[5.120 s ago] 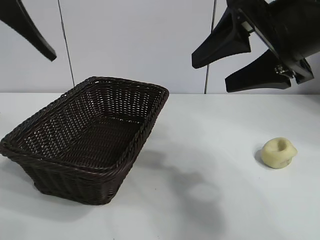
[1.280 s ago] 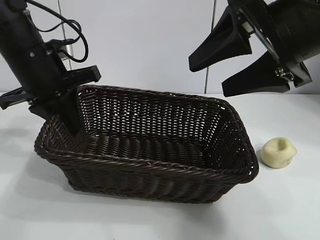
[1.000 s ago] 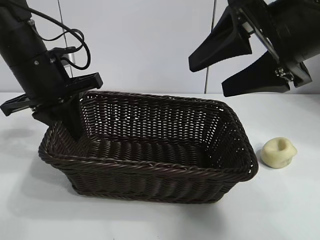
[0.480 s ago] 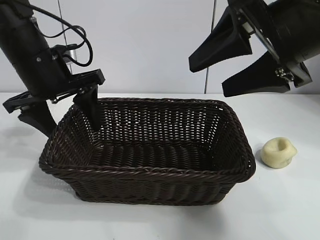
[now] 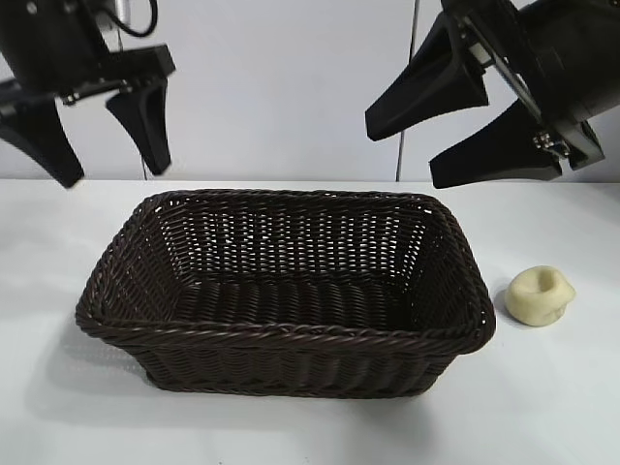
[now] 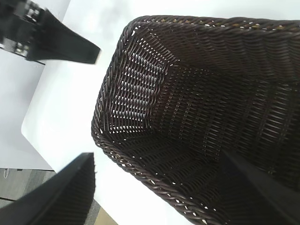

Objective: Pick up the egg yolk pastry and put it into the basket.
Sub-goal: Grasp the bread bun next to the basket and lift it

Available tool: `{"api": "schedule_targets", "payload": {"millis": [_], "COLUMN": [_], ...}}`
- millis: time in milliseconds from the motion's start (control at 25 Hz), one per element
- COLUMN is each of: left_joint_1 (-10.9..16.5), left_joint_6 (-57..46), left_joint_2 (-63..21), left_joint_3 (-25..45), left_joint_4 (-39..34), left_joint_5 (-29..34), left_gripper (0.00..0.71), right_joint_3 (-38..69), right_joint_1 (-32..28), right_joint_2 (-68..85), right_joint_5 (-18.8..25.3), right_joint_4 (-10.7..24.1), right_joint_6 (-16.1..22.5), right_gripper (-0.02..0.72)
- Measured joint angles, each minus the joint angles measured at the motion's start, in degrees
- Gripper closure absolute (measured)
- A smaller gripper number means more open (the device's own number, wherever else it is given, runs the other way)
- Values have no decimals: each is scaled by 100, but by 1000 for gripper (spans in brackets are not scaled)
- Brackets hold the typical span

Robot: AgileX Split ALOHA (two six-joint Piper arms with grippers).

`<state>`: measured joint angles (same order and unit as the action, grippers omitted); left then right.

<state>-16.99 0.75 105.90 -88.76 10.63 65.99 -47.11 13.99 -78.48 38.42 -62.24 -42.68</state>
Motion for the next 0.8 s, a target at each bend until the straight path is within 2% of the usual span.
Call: {"api": "schedule_targets", "payload": {"millis": [120,200,560,640,800], "left_joint_1": [52,179,1530,1655,1676], "left_joint_6": [-119,-184,-232,-232,-137], "left_joint_2": [-31,-31,-31,-31,-42], "left_joint_3": [-33,-33,-33,-33,-33], "left_joint_4": [-453,-644,-858,-860,-849], "left_joint_5": [72,129,184,269,396], "left_gripper": [105,105,105,105,105], "right_joint_3": [0,0,0,0,0], "right_joint_1": [0,0,0,0,0], "right_joint_2": [0,0,0,0,0], "right_joint_5": [0,5,5,5,5], "right_joint_4": [0,0,-5,-5,-5], "right_joint_6": [0,0,0,0,0], "right_gripper": [175,175,175,175,175]}}
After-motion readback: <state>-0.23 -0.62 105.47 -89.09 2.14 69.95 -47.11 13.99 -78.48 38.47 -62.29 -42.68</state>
